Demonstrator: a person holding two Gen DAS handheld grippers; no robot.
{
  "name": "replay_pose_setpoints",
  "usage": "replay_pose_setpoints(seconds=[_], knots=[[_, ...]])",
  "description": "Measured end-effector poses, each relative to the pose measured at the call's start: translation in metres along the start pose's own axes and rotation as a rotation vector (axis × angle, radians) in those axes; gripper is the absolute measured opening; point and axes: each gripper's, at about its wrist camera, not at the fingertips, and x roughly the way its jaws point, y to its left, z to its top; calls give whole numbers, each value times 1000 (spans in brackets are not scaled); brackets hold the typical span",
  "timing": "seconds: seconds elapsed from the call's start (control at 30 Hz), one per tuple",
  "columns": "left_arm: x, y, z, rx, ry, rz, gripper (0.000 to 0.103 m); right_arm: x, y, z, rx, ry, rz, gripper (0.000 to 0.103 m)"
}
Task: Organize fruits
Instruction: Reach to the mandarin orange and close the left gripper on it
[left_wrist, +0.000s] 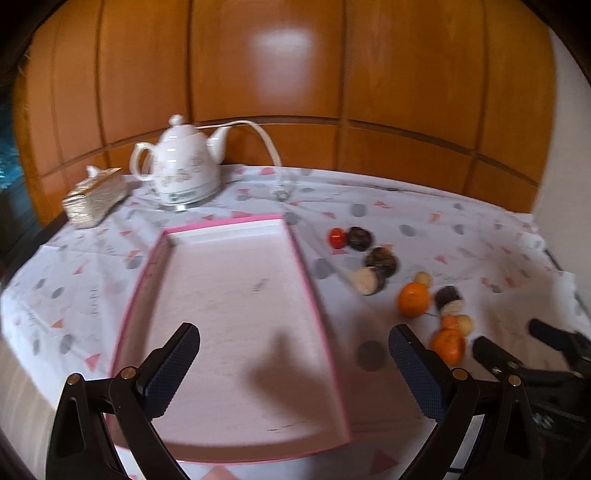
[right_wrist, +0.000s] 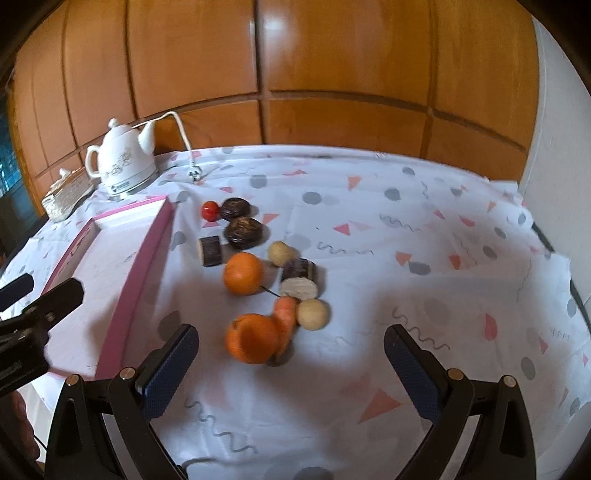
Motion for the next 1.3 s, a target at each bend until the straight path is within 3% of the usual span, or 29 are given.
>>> replay_pose_setpoints(seconds=[0.17,0.33,0.53,0.6,0.73,1.1,1.17,1.3], knots=[[3,-13,7,35,34,-143,103,10,-31,-1,84,49,-1,102],[11,-34,13,122,63,-213,101,12,-57,-9,120,74,-51,101],[32,-73,10,246,131,-320,82,13,-75,-10,148,83,-75,80],[41,-83,8,272,156,-352,72,16,-77,-11,158,89,-72,79],[63,-102,3,276,219,-404,64,20,-83,-13,179,106,-67,78],[93,-119,-13,267,278,-413,50,26,-82,-15,169,116,-57,71],[96,-118,-15,248,286,-440,40,28,-80,-15,164,115,-46,65],[92,-114,-17,229,266,-441,39,30,-74,-9,138,104,-6,56]])
